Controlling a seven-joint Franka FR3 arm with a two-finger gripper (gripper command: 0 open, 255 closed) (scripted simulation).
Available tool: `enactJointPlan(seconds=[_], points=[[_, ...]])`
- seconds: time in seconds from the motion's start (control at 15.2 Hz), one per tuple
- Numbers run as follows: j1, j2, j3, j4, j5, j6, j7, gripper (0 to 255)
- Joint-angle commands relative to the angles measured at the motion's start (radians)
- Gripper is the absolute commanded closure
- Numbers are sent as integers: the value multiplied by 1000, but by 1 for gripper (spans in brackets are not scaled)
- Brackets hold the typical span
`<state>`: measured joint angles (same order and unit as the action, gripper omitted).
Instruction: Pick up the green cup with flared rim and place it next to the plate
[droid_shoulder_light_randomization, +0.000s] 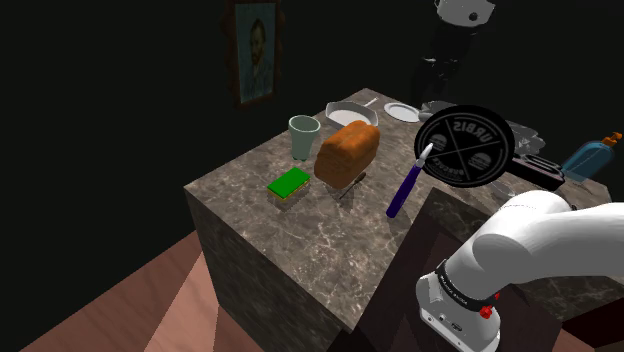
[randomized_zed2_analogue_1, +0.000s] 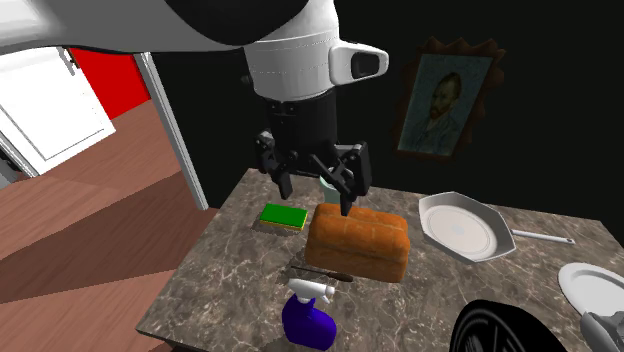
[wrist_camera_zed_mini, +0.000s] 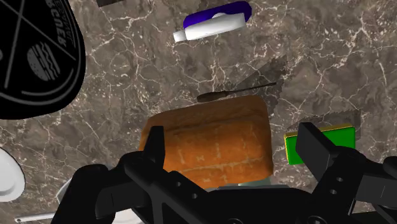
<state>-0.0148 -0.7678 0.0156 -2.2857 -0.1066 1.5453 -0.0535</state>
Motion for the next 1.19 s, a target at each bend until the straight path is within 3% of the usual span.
enactJointPlan(seconds=[0.0, 0.53, 1.12], points=[[0, 0, 0, 0, 0, 0, 0, 0], [19, 242, 61, 34, 21, 197, 79, 0], [33, 556, 125, 171, 2, 360, 168, 0]])
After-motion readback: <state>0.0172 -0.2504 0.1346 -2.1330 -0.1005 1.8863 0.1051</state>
